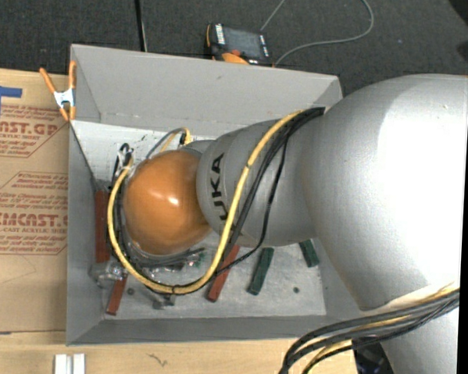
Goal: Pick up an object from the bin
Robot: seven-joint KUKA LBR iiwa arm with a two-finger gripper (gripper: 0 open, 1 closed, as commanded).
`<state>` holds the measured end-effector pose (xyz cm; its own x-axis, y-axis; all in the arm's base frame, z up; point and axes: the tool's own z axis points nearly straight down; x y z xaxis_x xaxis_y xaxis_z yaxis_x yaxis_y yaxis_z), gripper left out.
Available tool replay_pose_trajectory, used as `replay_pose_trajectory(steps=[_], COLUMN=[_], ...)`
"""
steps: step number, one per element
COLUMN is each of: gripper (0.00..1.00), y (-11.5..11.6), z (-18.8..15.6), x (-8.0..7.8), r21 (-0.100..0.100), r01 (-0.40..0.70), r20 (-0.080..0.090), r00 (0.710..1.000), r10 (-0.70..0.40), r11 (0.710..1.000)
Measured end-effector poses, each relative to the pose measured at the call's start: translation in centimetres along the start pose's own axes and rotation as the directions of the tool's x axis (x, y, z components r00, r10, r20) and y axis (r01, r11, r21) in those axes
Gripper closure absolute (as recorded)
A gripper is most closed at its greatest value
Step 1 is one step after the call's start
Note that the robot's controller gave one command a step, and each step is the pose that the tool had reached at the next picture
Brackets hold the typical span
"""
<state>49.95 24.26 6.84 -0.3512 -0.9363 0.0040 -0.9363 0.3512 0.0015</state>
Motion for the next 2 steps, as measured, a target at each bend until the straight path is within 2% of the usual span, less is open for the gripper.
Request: replay_pose_trajectory(steps=[1, 2], gripper=[1.00, 1.00], y=[0.1, -4.5], z=[-0.2, -14.6], x=[-0.2, 2.5], r21=[0.000, 0.009], r01=[0.001, 0.005], r20=[0.006, 0.011], r00=[1.000, 1.000], r10=[-0.001, -0.005], r11=[1.000, 1.000])
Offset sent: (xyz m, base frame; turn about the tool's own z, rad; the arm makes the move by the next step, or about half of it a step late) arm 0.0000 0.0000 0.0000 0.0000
